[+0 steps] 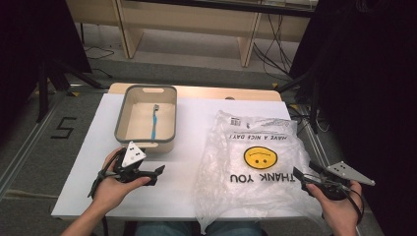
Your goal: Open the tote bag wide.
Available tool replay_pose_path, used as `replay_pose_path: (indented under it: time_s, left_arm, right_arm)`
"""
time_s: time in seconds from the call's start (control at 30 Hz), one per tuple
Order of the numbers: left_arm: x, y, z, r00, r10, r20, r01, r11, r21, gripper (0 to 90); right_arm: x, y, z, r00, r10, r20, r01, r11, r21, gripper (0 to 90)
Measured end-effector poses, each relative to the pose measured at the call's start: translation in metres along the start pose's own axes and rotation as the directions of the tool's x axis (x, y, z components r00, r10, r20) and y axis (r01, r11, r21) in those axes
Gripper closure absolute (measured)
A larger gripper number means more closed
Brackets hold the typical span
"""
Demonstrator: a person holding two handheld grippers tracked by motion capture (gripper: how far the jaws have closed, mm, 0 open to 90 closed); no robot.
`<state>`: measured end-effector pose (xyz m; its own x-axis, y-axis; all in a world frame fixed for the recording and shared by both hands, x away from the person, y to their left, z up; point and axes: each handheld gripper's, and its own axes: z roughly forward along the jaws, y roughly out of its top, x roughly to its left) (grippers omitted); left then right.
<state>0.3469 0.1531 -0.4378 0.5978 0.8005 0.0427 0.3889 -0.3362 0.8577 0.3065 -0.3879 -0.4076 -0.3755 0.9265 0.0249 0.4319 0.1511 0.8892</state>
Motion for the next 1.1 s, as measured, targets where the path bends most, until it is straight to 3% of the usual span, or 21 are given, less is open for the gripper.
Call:
replay_pose_path:
  time_s: [0.37,0.57,0.77,0.87,1.0,1.1]
  left_arm:
    - [-0.007,0.003,0.001,0.9999,0.001,0.012,-0.002,1.0000,0.009,15.7]
    - [-0.025,0.012,0.010,0.9975,0.004,0.070,-0.005,0.9998,0.022,16.2]
    - [-0.051,0.024,0.026,0.9871,0.032,0.157,-0.039,0.9983,0.043,16.3]
    - [-0.067,0.028,0.040,0.9783,0.026,0.205,-0.043,0.9957,0.081,16.1]
    - [-0.085,0.032,0.062,0.9562,-0.022,0.292,-0.023,0.9888,0.148,17.5]
    - [-0.098,0.033,0.077,0.9533,-0.013,0.302,-0.047,0.9808,0.190,17.8]
  right_arm:
    - [-0.002,0.003,0.000,0.9999,-0.003,0.013,0.003,1.000,0.017,32.5]
    - [-0.004,0.009,0.005,0.9996,-0.009,0.028,0.007,0.999,0.053,31.6]
    - [-0.006,0.007,0.014,0.9993,-0.011,0.035,0.007,0.995,0.101,31.1]
    - [-0.010,0.005,0.015,0.9987,-0.005,0.050,-0.002,0.993,0.121,31.0]
    - [-0.014,0.001,0.017,0.9958,-0.024,0.089,0.009,0.988,0.157,31.0]
    - [-0.016,-0.001,0.019,0.9955,-0.025,0.091,0.010,0.986,0.169,30.8]
